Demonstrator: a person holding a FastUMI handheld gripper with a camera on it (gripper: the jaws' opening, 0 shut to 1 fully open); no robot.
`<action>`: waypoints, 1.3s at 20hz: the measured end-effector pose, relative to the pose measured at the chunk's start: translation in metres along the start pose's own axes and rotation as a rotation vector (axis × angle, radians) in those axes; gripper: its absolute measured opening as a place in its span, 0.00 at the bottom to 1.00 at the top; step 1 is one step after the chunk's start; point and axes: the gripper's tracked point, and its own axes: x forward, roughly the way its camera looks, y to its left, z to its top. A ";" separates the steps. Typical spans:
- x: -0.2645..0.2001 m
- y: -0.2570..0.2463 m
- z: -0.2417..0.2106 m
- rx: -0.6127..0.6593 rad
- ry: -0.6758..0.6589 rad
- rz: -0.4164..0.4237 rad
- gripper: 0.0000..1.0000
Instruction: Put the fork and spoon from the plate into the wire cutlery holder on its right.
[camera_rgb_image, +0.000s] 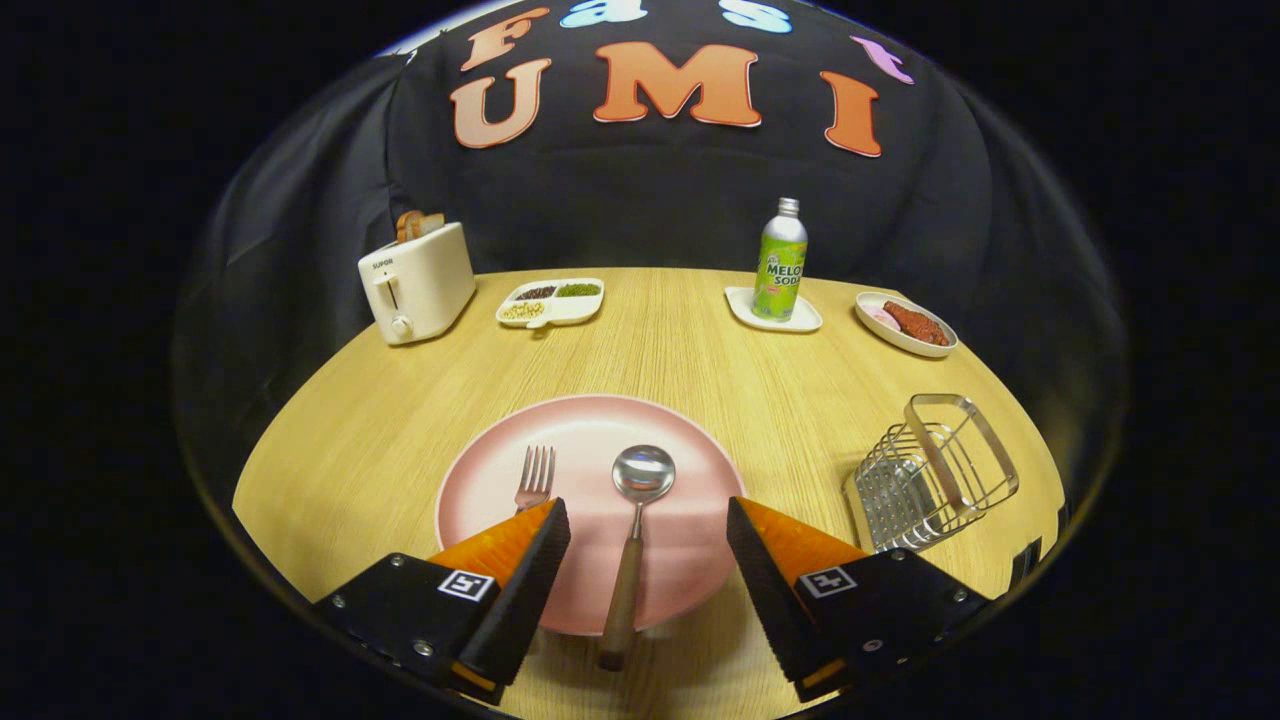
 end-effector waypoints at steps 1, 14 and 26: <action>0.003 0.003 -0.004 -0.004 0.012 0.007 0.87; 0.012 -0.008 -0.018 0.037 0.083 -0.042 0.07; -0.065 -0.077 0.070 -0.003 0.010 -0.064 0.06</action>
